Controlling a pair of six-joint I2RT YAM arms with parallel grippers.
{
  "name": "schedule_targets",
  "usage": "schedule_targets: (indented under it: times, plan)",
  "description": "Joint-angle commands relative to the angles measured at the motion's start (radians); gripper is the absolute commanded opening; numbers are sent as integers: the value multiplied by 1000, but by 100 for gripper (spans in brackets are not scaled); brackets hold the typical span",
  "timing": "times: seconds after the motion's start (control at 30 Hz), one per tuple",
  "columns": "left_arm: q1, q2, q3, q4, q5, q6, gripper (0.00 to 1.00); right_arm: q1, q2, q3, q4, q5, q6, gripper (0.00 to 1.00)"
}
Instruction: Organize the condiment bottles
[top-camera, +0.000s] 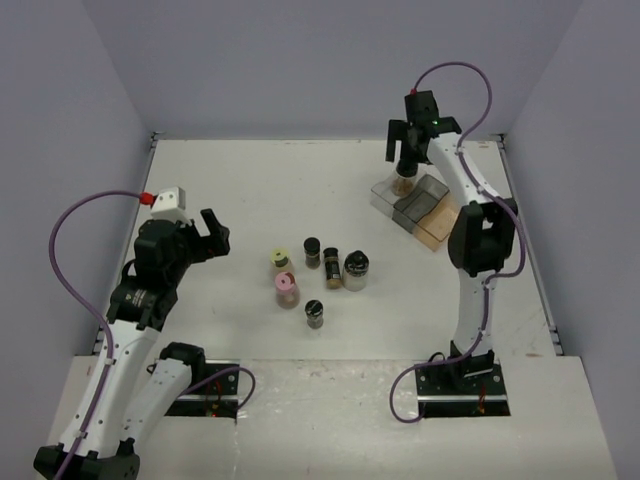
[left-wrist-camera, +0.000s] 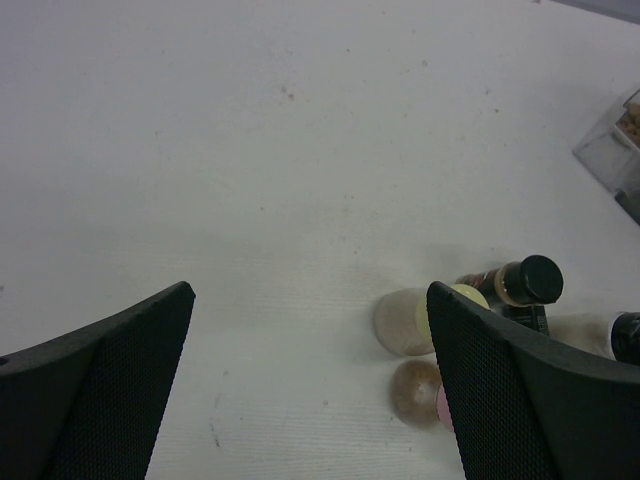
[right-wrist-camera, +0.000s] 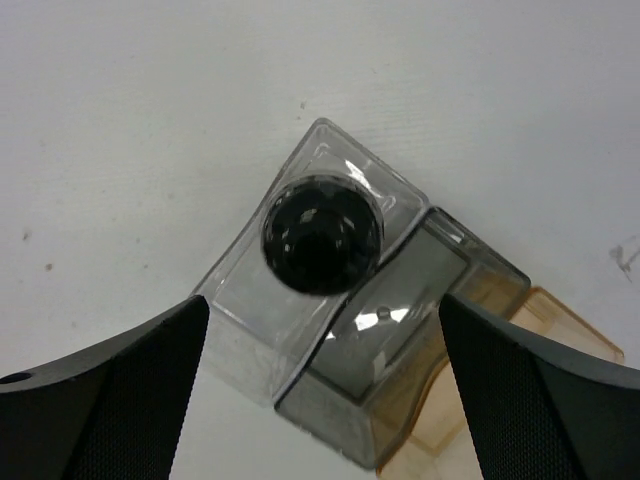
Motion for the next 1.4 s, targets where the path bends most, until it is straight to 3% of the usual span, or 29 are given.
schedule_targets:
  times: [0.0, 0.17, 0.27, 0.47, 0.8, 0.9, 0.93, 1.03, 1.13, 1.27, 1.37]
  plan:
    - [-5, -3, -3, 36, -2, 15, 100, 54, -269, -71, -4, 47, 46, 99]
    - [-5, -3, -3, 34, -5, 15, 100, 274, -621, -498, 117, 77, 107, 99]
    - [-5, 0, -3, 34, -2, 15, 100, 405, -732, -697, 158, 26, 164, 99]
    - [-5, 5, -3, 36, 9, 15, 100, 593, -728, -854, 126, 70, 213, 99]
    - [-5, -1, -5, 36, 0, 15, 100, 601, -687, -997, 177, -9, 213, 94]
    - [-5, 3, -5, 36, -2, 15, 100, 602, -656, -1004, 169, -6, 220, 75]
    - [-7, 0, -5, 34, -2, 15, 100, 602, -658, -1009, 169, -8, 223, 63]
    - [-8, -1, -6, 34, -3, 15, 100, 604, -673, -1018, 180, -20, 220, 47]
    - [-8, 2, -5, 34, -2, 15, 100, 602, -723, -992, 146, 4, 220, 40]
    - [-10, 2, -5, 34, -2, 15, 100, 592, -794, -928, 116, 83, 185, 38]
    - [-10, 0, -5, 34, -5, 15, 100, 456, -836, -840, 112, 69, 129, 37]
